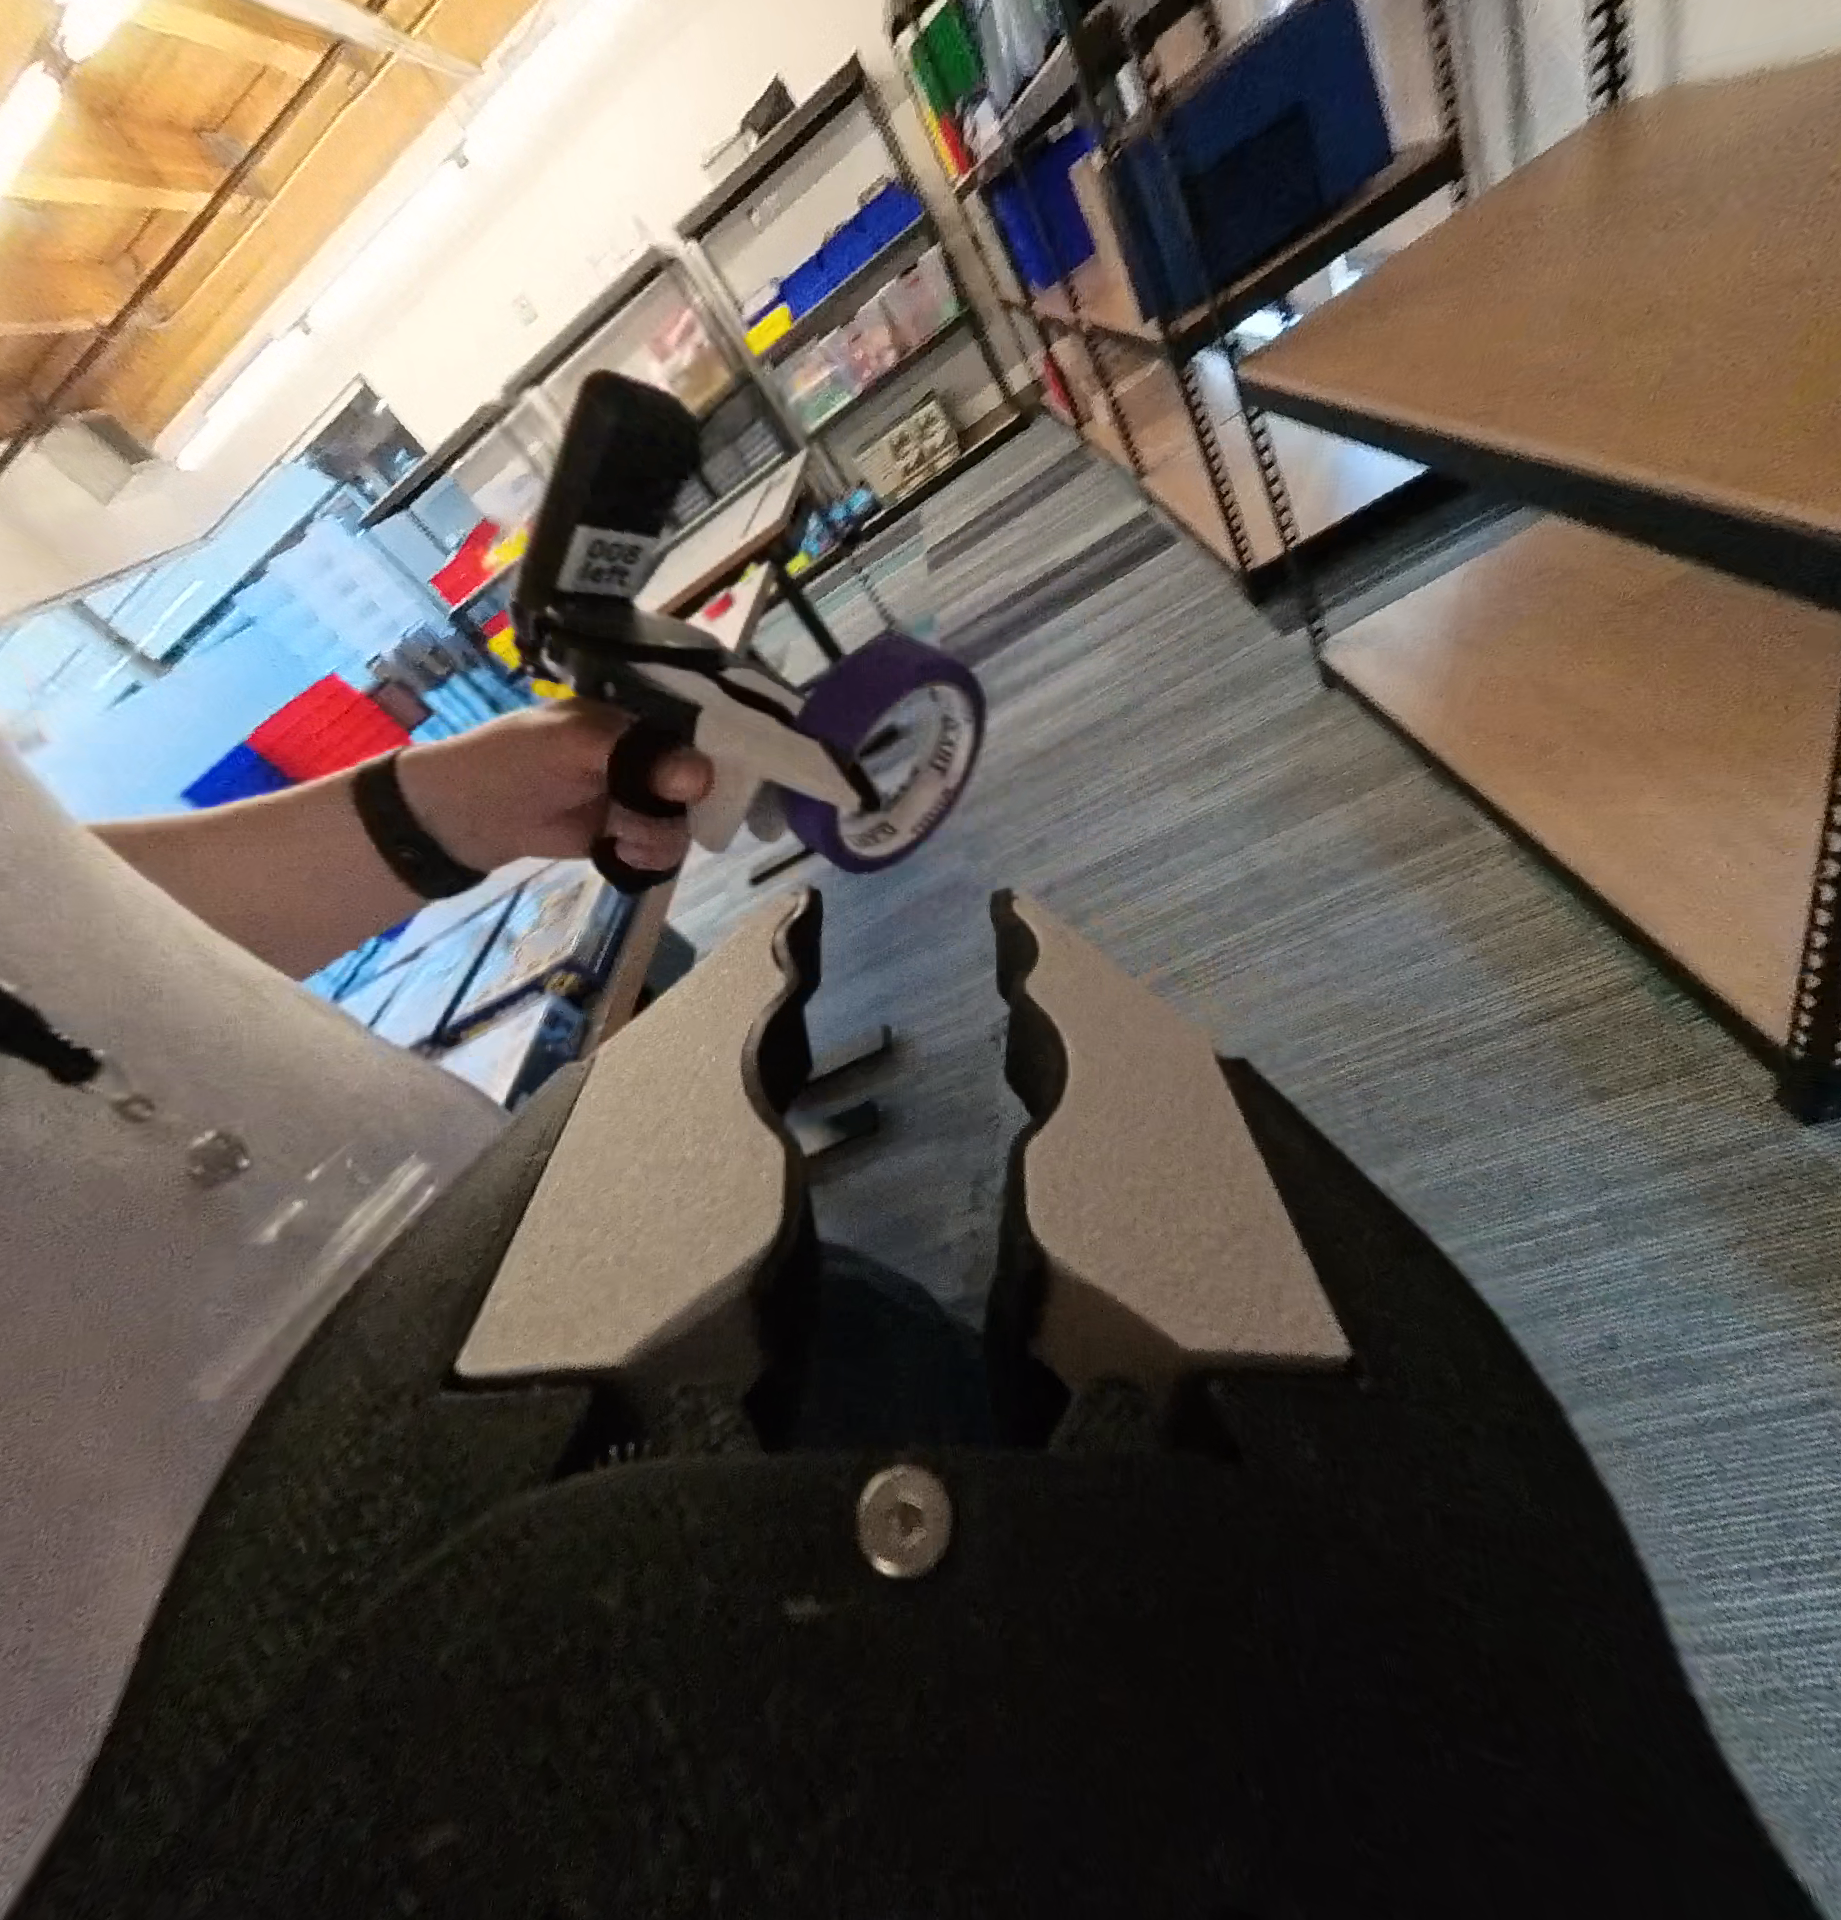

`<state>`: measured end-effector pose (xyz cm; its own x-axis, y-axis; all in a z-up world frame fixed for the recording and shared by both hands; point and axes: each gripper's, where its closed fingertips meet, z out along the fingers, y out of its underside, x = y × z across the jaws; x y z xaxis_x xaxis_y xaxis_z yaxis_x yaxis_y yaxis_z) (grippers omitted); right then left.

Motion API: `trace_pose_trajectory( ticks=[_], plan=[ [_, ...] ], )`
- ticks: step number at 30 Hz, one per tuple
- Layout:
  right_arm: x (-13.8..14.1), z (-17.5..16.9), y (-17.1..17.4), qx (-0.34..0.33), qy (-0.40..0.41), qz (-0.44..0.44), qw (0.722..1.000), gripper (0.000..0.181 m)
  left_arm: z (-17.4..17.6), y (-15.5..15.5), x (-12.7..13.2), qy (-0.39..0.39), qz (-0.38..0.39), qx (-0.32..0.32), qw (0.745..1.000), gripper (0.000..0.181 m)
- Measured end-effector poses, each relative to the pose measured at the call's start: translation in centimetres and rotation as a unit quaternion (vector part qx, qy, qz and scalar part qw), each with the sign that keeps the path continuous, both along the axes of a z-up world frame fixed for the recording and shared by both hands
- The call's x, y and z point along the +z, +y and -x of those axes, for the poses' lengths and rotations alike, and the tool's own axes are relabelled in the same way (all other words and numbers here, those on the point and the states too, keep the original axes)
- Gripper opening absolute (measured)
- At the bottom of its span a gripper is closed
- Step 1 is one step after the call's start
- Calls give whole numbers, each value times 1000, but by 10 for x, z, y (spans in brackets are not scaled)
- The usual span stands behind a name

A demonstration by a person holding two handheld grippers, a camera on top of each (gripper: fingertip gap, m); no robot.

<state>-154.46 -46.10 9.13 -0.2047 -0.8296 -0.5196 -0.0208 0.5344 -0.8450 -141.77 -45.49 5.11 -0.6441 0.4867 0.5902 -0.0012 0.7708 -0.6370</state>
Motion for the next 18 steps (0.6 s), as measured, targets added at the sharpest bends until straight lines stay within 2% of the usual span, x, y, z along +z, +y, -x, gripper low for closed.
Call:
trace_pose_trajectory(
  ticks=[4, 8, 12, 18],
  plan=[
    [-17, -20, -4, 66, 51, 32, 996, 28, -55, 49, -17, -61, -19, 114, 991, 7],
    [-16, -64, -20, 119, 57, 49, 990, 25, -103, 90, -23, -110, -30, 215, 970, 7],
    [-14, -130, -26, 183, 75, 74, 977, 24, -149, 125, -29, -148, -29, 313, 938, 7],
    [-15, -245, -25, 274, 88, 107, 952, 23, -231, 180, -55, -148, -59, 440, 884, 7]
  ],
)
